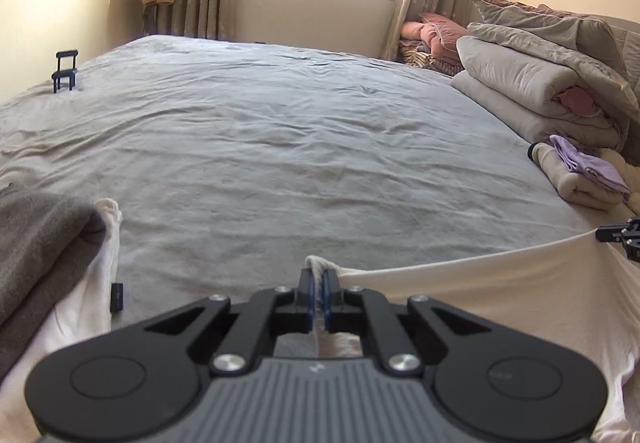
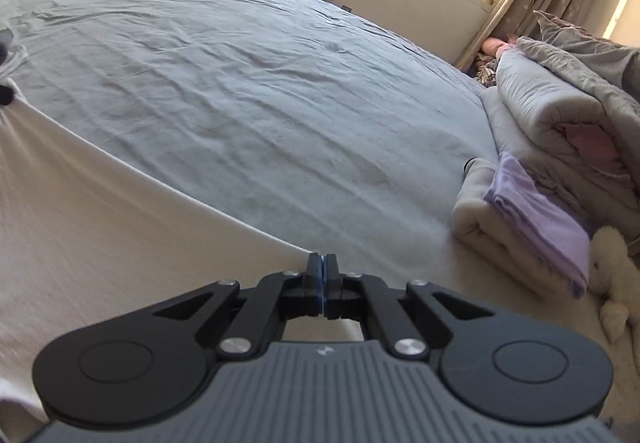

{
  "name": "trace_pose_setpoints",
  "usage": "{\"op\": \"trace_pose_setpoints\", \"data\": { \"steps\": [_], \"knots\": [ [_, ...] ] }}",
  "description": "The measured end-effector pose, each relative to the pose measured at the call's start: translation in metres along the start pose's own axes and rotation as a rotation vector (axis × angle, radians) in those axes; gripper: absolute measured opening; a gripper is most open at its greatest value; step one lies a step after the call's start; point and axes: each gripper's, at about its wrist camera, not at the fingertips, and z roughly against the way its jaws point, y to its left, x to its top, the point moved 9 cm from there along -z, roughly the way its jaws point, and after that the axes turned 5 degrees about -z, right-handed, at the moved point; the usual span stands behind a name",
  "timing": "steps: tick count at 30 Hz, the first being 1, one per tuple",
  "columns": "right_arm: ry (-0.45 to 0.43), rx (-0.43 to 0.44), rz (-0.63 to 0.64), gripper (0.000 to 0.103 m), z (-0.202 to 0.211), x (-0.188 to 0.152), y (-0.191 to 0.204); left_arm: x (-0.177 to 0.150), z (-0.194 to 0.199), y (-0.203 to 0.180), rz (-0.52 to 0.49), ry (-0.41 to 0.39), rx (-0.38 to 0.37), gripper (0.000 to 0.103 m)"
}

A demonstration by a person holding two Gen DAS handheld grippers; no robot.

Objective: Fold clothes

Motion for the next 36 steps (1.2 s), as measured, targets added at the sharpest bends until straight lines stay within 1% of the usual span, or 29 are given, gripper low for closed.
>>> {"op": "trace_pose_setpoints", "data": {
  "steps": [4,6,9,11,12,14,15,16,18,19,22,26,29,33,36],
  "knots": [
    [0.042,0.004,0.005,0.0,-0.025,-0.003,0.008,-0.013,-0.017,0.001,-0.016,0.056,0.029,0.005],
    [0.082,0.01,0.0,0.0,-0.039,-0.012,0.013,-0.018,-0.022,0.001,-0.017,0.064,0.038,0.006],
    [0.109,0.008,-0.006,0.002,-0.048,-0.021,0.019,-0.018,-0.021,0.002,0.004,0.08,0.039,0.009],
    [0.118,0.025,-0.033,0.004,-0.043,-0.019,0.019,-0.017,-0.017,0.002,0.018,0.104,0.042,0.014],
    [0.122,0.033,-0.046,0.009,-0.04,-0.018,0.019,-0.017,-0.014,0.001,0.02,0.116,0.047,0.016],
    [0.129,0.06,-0.077,0.013,-0.031,-0.016,0.017,-0.016,-0.005,-0.002,0.014,0.125,0.062,0.027],
    [0.129,0.074,-0.093,0.018,-0.024,-0.015,0.017,-0.016,0.001,-0.004,0.013,0.126,0.072,0.03],
    [0.128,0.085,-0.107,0.029,-0.017,-0.015,0.016,-0.016,0.008,-0.006,0.015,0.127,0.076,0.035],
    [0.108,0.104,-0.126,0.042,0.001,-0.014,0.017,-0.018,0.023,-0.011,0.026,0.127,0.074,0.041],
    [0.099,0.114,-0.129,0.042,0.009,-0.015,0.019,-0.02,0.03,-0.014,0.03,0.127,0.069,0.045],
    [0.095,0.127,-0.133,0.042,0.031,-0.02,0.028,-0.026,0.05,-0.025,0.028,0.128,0.053,0.048],
    [0.081,0.133,-0.13,0.044,0.058,-0.031,0.041,-0.034,0.075,-0.046,0.01,0.099,0.033,0.059],
    [0.079,0.14,-0.147,0.044,0.073,-0.042,0.051,-0.04,0.089,-0.064,0.015,0.076,-0.001,0.06],
    [0.088,0.166,-0.185,0.045,0.084,-0.052,0.066,-0.054,0.098,-0.091,0.034,0.051,-0.08,0.061],
    [0.098,0.187,-0.237,0.045,0.085,-0.056,0.08,-0.068,0.099,-0.107,-0.003,0.042,-0.109,0.061]
  ]
}}
